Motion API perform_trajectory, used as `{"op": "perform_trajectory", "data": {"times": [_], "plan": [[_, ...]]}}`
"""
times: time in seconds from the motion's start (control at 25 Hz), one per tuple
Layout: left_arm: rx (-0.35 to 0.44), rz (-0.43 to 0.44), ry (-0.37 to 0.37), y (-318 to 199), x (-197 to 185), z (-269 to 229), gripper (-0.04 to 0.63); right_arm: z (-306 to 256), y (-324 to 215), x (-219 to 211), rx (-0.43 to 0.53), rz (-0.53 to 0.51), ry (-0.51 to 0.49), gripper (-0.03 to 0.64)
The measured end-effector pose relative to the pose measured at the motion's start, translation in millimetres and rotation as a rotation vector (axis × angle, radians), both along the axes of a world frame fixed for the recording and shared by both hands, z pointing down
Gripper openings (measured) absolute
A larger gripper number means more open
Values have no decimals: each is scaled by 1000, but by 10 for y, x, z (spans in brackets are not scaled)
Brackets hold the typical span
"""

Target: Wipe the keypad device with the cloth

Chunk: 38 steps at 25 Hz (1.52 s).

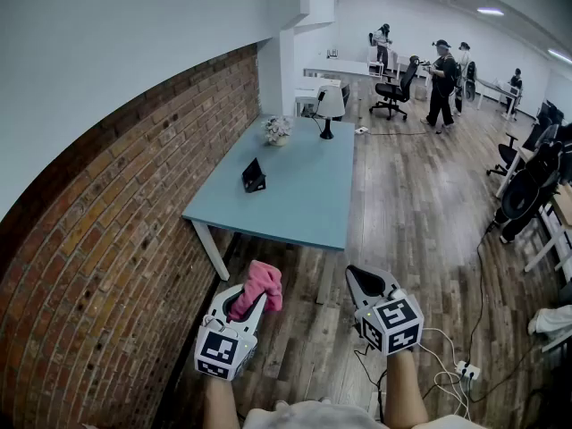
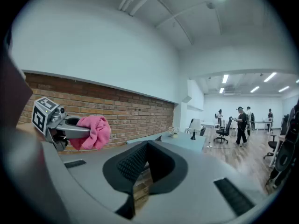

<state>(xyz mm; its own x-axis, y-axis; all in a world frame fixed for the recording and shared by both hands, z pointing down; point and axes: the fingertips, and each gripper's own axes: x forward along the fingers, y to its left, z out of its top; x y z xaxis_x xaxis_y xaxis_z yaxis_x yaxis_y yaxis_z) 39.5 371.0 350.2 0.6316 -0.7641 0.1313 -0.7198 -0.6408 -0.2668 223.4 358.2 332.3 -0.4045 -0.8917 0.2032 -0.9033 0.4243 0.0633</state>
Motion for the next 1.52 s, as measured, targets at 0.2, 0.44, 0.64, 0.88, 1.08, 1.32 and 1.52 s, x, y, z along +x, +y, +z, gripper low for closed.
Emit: {"op": "perform_trajectory", "data": {"times": [0.2,0.44,0.64,0.88,1.08,1.32,1.52], "plan": [[2,3,10,-9,15,-24,121,-21,-13,3,8,0,1,18],[-6,5,15,-47,-19,3,121,-56,-66,-105,38,-10,-3,23],[-17,-13,24,-131,-121,0,121,-88,-188,-242,35,-14,-3,23],[-43,-7,9,-189,-288,71,121,-41,-262,-425,16,-8,14,23],[-53,-3,11,-270,-496,49,121,-78,-250,-549,22,19,11,23],[-46,17,29,-340,-650,24,121,-168,-335,-758,35,27,-17,23],[-46,2,66,-497,-763,59,123,-116,-496,-869,29,20,-2,23]]}}
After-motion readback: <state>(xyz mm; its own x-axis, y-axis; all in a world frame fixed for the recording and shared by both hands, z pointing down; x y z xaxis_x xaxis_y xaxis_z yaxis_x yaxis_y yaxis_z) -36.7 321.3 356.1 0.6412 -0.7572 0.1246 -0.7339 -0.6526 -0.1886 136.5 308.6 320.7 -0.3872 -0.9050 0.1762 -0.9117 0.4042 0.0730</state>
